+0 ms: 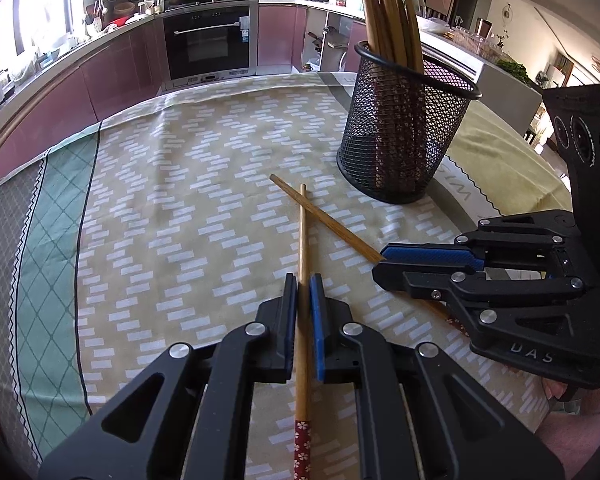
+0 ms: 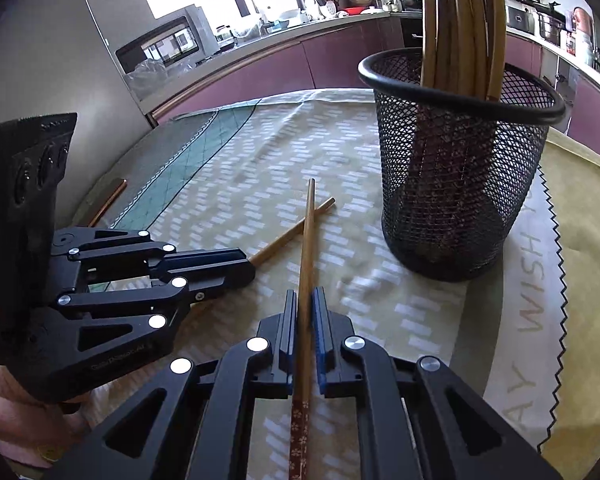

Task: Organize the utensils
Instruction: 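Close the left gripper on a chopstick while the right gripper grasps another chopstick, then lift the left gripper's chopstick upright over the holder while the right gripper carries its chopstick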

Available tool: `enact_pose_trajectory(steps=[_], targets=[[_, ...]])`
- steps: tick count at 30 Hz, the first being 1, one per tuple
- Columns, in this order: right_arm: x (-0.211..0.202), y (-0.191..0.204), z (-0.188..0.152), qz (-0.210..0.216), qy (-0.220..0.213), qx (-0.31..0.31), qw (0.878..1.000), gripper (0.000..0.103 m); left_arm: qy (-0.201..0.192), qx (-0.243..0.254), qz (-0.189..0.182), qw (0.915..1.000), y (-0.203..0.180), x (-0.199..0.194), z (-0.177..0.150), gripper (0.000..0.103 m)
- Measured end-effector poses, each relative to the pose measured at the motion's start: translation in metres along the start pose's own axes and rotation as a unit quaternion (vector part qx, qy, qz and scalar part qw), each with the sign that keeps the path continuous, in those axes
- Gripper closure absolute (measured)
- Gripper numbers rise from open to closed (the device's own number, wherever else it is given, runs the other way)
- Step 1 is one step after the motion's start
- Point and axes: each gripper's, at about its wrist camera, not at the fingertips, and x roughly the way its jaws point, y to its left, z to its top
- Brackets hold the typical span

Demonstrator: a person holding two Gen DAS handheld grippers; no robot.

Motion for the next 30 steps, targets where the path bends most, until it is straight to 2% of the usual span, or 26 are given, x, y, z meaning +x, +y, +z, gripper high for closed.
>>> enact_pose_trajectory(steps=[8,18,30], targets=[[-0.001,0.002,-0.001,-0.01,-0.006,-0.007,1.0,0.097,-0.003,-0.004,0.007,1.0,-0.003,0.003,0.004,0.095],[-0.026,-0.003,-0.003,0.018,-0.04,0.005,0.999,0.097,-0.017,-0.01,-0.007,0.9998,-0.001,-0.01,0.007,0.095],[-0.057,-0.008,-0.003,0.041,-0.079,0.018,0.996,0.097,-0.044,-0.019,-0.049,0.9977,0.0,-0.037,0.013,0.095]])
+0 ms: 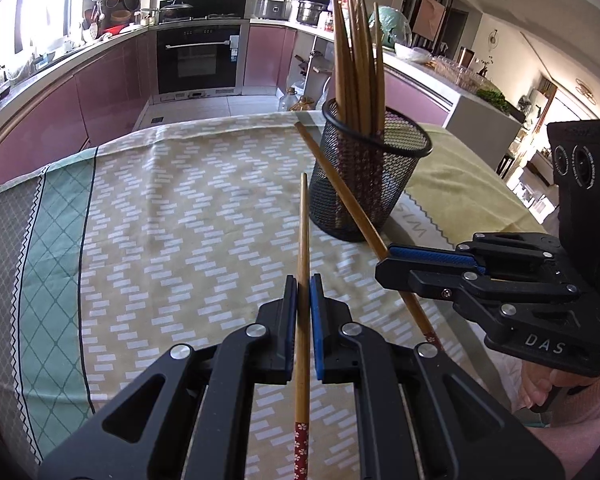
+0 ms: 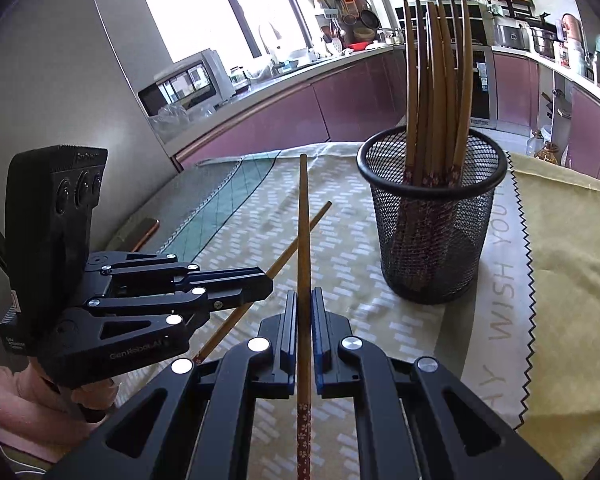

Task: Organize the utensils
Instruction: 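Lift the left gripper's chopstick upright over the holder while the right gripper carries its chopstick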

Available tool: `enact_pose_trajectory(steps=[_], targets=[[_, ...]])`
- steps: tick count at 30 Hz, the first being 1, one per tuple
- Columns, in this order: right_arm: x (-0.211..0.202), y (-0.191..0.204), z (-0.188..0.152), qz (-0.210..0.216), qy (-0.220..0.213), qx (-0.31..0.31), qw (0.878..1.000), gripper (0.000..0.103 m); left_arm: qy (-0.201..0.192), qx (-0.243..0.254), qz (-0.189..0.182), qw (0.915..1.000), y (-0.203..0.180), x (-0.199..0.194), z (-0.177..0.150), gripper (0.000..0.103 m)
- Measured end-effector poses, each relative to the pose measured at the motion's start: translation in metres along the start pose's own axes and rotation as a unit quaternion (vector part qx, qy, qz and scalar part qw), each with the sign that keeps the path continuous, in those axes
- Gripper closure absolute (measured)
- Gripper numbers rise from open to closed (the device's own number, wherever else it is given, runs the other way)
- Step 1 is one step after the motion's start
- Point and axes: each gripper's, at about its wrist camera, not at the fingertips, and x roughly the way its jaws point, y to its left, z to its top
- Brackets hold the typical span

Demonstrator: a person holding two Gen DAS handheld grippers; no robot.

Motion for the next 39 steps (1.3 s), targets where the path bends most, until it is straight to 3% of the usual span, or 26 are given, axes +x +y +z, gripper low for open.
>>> enact_pose_trajectory(steps=[39], targets=[[-0.049,-0.017,0.015,0.008,-0.072,0.023,0.997,0.097,-0.069,-0.02,-0.054,0.996,0.0,-0.043,0.021,0.096]])
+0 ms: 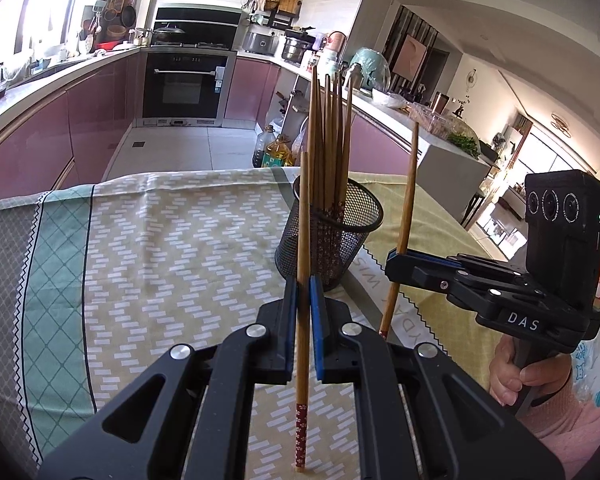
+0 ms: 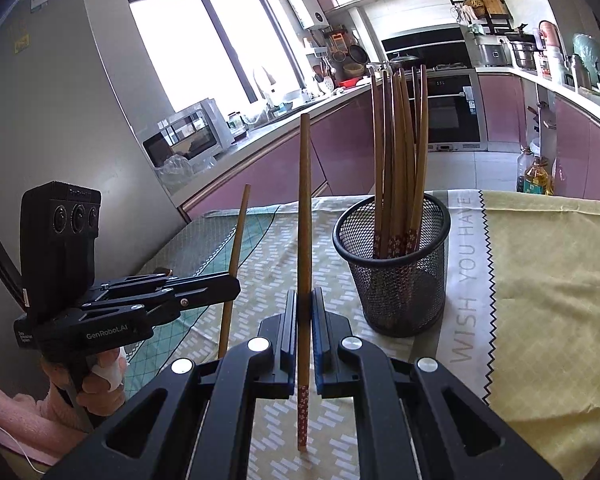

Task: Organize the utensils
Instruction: 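Lift the left gripper's chopstick upright over the holder while the right gripper carries its chopstick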

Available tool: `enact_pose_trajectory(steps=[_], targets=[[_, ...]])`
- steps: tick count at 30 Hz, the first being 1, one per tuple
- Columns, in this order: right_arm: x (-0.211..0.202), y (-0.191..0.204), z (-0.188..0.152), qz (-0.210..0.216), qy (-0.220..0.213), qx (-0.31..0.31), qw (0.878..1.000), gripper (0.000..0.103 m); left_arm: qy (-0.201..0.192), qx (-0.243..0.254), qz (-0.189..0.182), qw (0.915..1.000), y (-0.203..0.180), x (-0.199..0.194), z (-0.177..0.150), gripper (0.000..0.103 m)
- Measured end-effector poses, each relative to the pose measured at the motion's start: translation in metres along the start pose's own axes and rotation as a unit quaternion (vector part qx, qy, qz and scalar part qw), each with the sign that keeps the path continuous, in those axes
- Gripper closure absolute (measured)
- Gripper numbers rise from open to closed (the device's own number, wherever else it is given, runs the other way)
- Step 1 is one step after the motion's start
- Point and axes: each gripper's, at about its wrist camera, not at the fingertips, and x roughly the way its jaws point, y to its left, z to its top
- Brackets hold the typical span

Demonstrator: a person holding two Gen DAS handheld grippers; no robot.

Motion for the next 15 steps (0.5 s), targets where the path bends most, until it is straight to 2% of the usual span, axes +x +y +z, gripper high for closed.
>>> enact_pose_trajectory(steps=[15], targets=[[-0.009,0.002,0.013,-0.003,-0.024,-0.006,1.0,0.097,-0.018,0.005,-0.004,0.9998,-0.006,-0.006,0.011,0.096]])
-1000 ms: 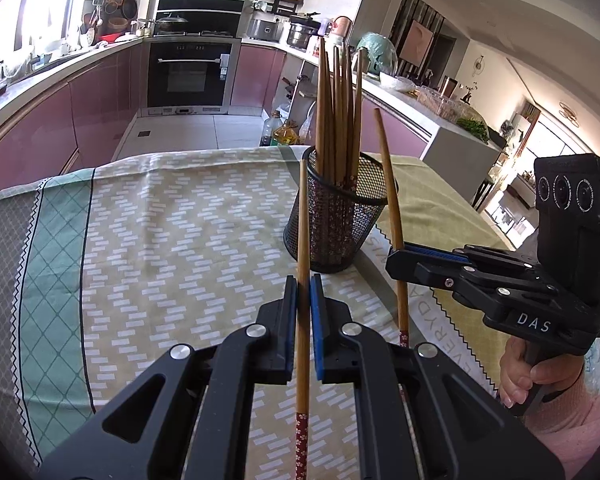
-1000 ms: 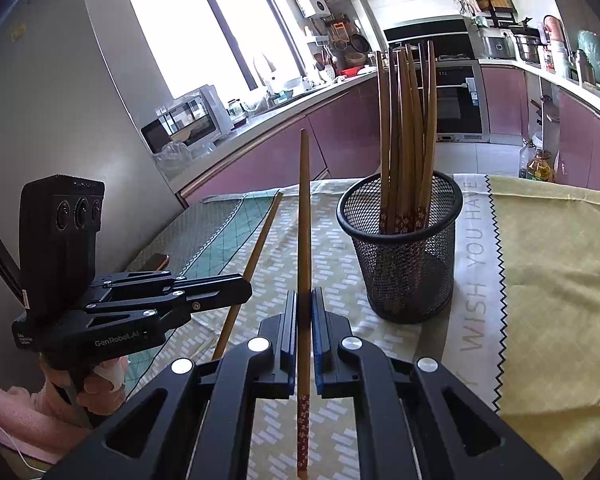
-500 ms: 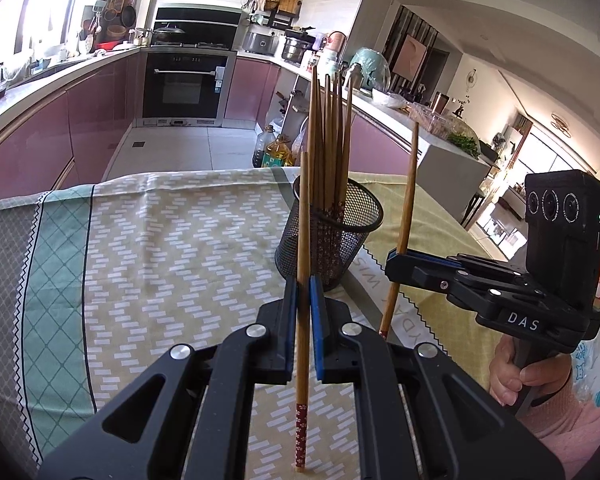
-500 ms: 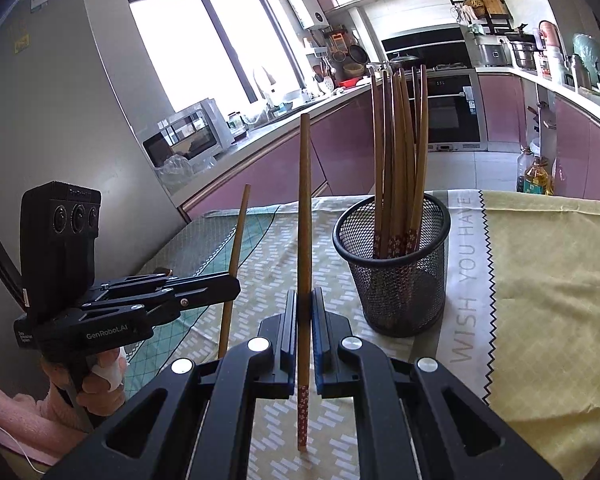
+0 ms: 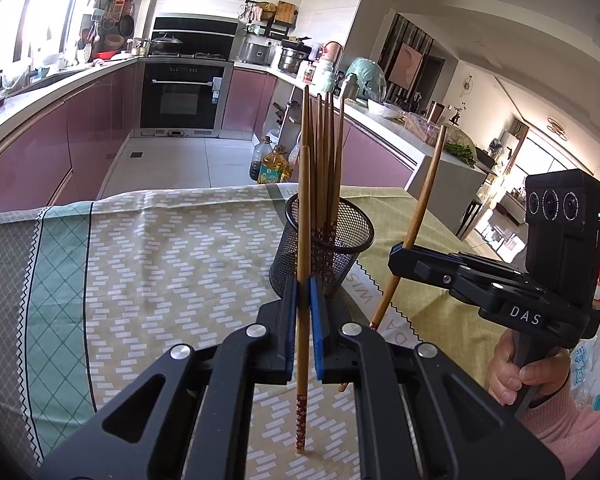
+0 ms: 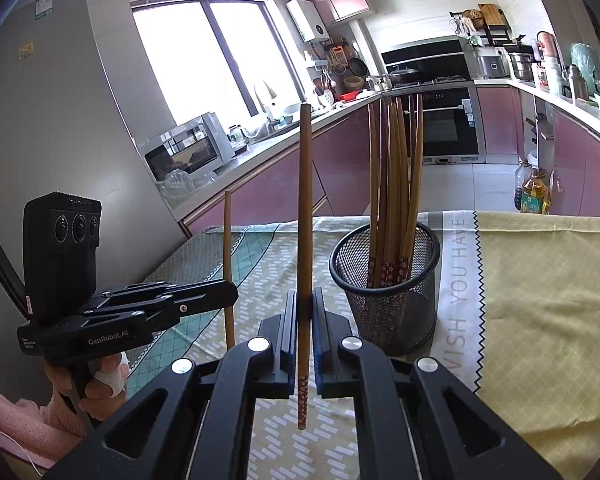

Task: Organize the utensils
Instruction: 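Lift the left gripper's chopstick upright over the holder while the right gripper carries its chopstick, then lower the left gripper's chopstick into the mesh holder while the right gripper brings its chopstick closer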

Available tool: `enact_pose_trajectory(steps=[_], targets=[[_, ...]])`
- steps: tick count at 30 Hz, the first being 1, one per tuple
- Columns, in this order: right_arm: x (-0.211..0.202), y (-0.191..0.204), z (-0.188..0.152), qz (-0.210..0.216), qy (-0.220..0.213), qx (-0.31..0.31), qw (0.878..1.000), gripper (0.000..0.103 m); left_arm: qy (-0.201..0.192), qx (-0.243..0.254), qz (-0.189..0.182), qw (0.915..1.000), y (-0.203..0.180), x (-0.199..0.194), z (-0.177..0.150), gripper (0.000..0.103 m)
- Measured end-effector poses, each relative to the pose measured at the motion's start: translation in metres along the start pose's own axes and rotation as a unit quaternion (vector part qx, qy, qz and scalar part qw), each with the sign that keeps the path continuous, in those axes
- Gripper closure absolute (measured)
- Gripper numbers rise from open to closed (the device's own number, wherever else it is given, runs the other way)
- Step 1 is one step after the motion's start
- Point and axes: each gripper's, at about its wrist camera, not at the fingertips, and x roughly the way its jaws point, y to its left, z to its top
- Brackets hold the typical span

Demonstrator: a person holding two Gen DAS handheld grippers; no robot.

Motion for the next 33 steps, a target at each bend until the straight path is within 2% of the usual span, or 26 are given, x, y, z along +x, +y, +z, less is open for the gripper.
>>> enact_pose_trajectory(steps=[33], targets=[[-0.018,-0.002,0.022,-0.013,-0.034,-0.008,0.999,0.097,-0.029,0.023,-0.004,0.9993,-0.014,-0.005,0.024,0.096]])
